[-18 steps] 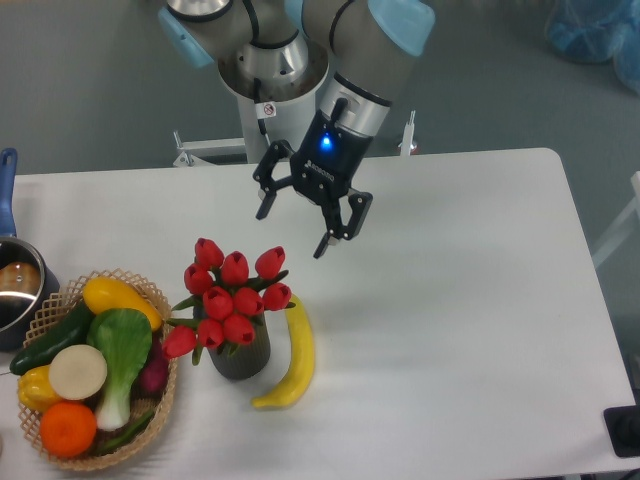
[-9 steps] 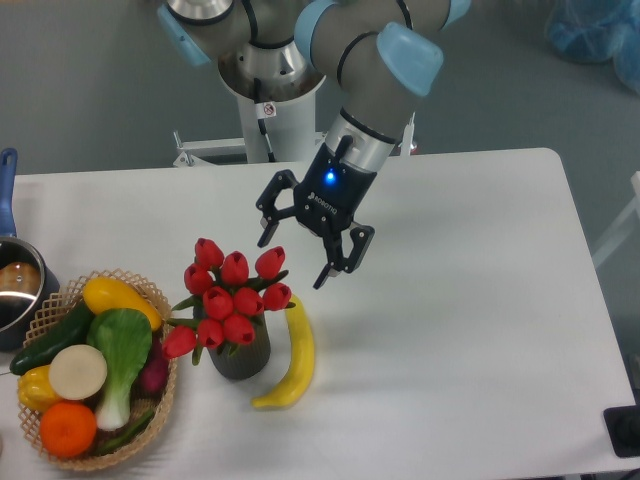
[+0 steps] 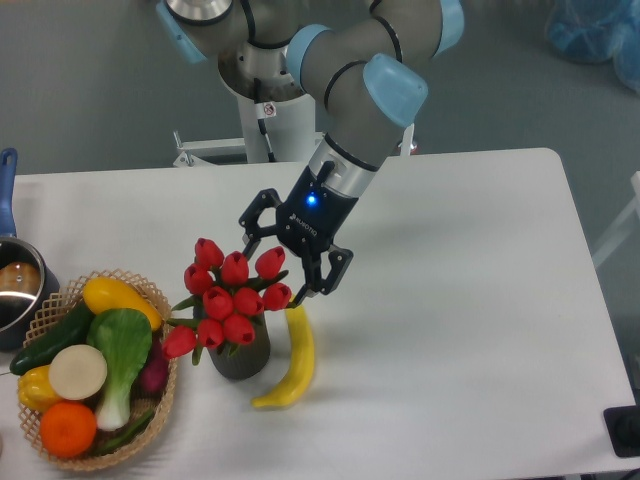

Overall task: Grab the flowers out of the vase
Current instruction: 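Close the gripper around the tulip bunch below the blooms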

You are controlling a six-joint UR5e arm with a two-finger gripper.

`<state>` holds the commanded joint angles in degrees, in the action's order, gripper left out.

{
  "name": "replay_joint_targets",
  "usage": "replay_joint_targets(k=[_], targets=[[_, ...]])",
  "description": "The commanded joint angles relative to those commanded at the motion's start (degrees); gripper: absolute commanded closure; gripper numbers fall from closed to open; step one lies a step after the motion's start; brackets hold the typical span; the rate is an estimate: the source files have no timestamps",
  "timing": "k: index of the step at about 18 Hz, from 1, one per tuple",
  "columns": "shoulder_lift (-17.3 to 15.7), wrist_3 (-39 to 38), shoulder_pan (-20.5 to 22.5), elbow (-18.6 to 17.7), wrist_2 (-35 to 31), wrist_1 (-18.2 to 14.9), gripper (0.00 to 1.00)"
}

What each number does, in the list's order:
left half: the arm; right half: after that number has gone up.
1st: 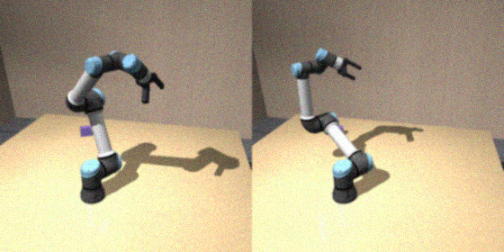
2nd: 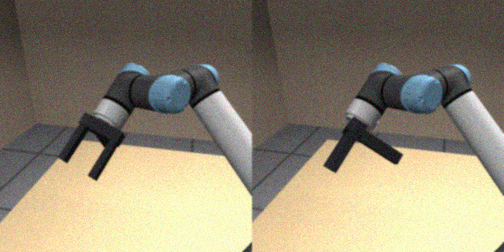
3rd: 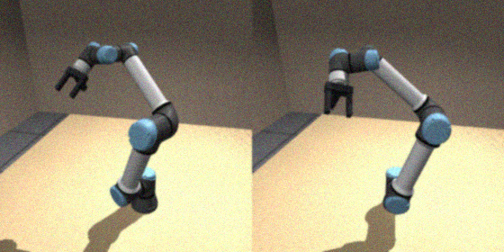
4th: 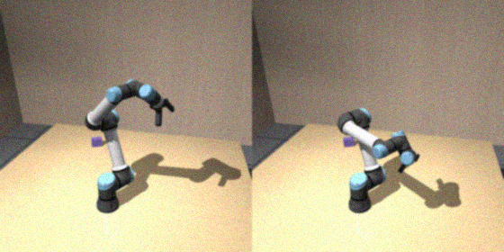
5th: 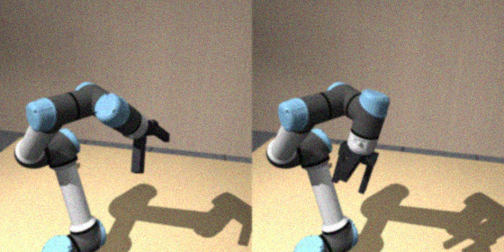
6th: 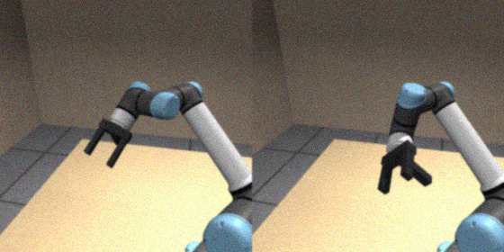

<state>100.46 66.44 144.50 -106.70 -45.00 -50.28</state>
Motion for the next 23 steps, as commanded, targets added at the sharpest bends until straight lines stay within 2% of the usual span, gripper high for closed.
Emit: replay_joint_targets(k=[12, 23], targets=[[2.2, 0.2, -1.6, 0.9, 2.3, 0.6, 0.00], [4.3, 2.6, -1.7, 1.5, 7.8, 0.7, 0.00]])
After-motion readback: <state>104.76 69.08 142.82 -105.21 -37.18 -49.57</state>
